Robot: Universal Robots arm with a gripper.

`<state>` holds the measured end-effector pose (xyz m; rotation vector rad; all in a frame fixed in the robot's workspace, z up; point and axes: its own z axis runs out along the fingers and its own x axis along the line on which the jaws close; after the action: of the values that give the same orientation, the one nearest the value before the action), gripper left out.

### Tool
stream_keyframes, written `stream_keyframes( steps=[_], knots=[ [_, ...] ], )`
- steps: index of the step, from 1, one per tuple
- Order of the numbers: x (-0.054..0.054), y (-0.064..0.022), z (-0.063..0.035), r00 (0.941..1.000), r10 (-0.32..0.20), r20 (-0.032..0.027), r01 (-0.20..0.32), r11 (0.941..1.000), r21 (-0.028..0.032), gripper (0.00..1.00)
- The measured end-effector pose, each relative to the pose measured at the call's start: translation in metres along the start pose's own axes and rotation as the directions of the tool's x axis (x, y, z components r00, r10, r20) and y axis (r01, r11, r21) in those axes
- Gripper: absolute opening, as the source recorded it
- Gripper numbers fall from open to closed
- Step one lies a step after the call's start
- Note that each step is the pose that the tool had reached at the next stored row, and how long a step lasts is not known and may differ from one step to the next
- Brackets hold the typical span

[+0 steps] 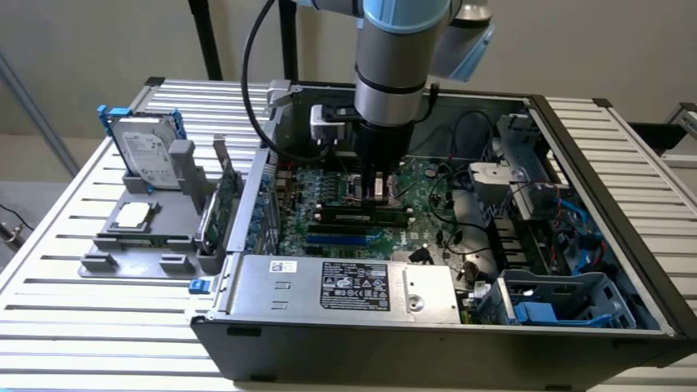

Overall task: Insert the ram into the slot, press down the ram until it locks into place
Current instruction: 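Press down the ram until it locks into place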

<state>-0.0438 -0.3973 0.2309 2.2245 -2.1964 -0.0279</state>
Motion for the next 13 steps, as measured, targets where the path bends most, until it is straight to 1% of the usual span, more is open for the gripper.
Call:
stream_keyframes(
  steps=[2,3,5,7,8,10,13],
  knots=[
    [0.0,-0.0001,0.0021,1.0,0.001,-0.0008,-0.001,1.0,-0.0016,0.11],
    [0.0,-0.0002,0.0037,1.0,0.001,0.0003,-0.001,1.0,-0.0019,0.11],
    [0.0,-0.0002,0.0056,1.0,0.002,0.0006,-0.002,1.0,-0.0026,0.11],
    [0.0,-0.0003,0.0048,1.0,0.003,0.0016,-0.003,1.0,-0.0036,0.11],
    [0.0,-0.0004,0.0024,1.0,0.003,0.0032,-0.003,1.0,-0.0053,0.11],
    [0.0,-0.0006,-0.0063,1.0,0.004,0.0021,-0.004,1.0,-0.0083,0.11],
    [0.0,-0.002,-0.0199,1.0,0.004,0.002,-0.004,0.9999,-0.0124,0.11]
  ],
)
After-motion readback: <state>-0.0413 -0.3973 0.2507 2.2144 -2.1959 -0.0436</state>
